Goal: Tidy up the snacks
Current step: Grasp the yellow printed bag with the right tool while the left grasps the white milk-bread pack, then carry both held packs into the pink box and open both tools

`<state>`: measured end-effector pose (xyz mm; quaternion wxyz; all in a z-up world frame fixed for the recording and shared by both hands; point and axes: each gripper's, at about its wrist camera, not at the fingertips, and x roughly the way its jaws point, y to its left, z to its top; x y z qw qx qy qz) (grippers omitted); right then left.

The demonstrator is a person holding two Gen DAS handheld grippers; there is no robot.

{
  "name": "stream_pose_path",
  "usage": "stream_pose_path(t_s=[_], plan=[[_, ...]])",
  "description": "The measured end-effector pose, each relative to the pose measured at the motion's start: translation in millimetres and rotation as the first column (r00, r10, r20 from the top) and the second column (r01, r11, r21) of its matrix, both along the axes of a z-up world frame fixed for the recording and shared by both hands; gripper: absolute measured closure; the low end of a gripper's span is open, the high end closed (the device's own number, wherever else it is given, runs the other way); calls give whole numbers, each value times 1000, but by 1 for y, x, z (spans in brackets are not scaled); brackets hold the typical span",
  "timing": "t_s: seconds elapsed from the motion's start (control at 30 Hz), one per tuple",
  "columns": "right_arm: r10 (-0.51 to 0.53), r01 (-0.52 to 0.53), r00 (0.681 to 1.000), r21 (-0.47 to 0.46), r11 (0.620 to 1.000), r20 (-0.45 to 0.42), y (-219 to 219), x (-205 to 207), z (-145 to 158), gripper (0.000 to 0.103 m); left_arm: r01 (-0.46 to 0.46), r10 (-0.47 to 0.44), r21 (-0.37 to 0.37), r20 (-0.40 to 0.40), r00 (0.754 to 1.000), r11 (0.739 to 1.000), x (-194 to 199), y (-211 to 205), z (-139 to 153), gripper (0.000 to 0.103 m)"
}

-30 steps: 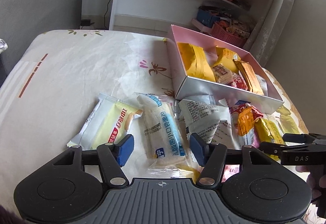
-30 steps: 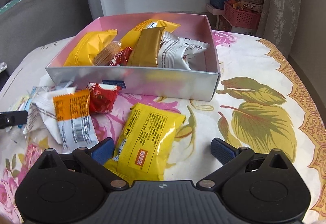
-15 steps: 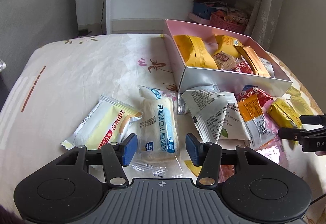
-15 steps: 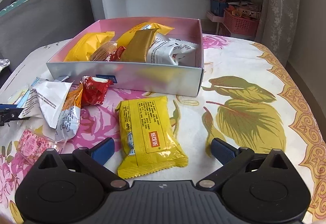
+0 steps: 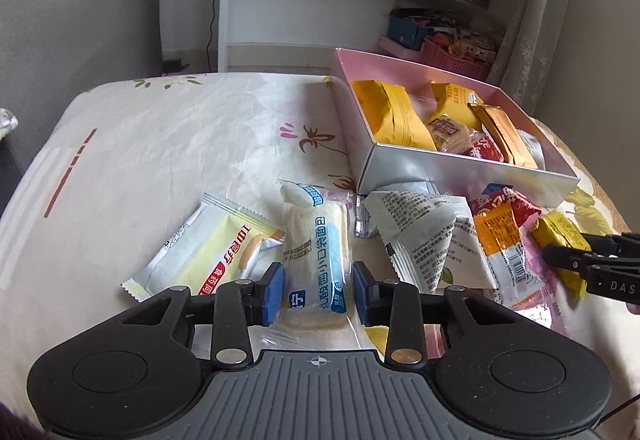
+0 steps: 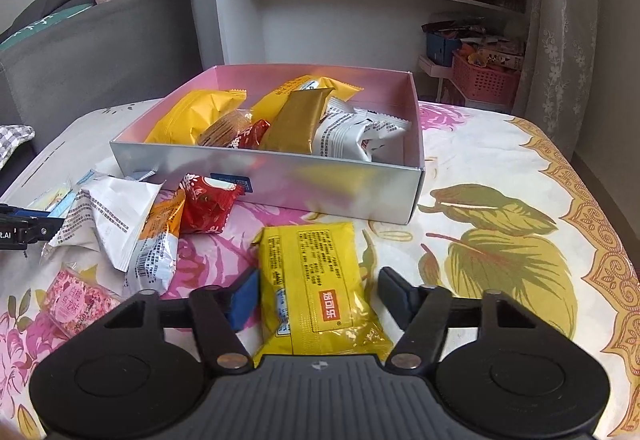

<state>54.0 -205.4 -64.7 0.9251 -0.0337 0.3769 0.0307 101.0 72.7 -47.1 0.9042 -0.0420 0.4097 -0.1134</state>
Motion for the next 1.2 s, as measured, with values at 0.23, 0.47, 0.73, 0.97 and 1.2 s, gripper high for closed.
stream_pose_path(t_s=[0.23,0.47,0.73,0.97,1.2], plan=[[-15,18,997,41,999,-73,7,7,13,60,-78,69,-108,-89,994,991,1,9,17,85],[-73,89,985,98,991,-157,3,6,28,60,-95,69,-207,-130,989,974,-2,19,28,88],[-148,175,978,196,965,-147,-8,9,45,60,-121,88,-279,-128,988,953,2,27,39,88],[-190,215,974,250,944,-122,-14,16,59,60,-115,100,-319,-62,993,941,8,15,57,88],[-248,264,964,312,913,-91,-21,35,70,60,-113,109,-356,-34,994,928,23,-12,61,88]])
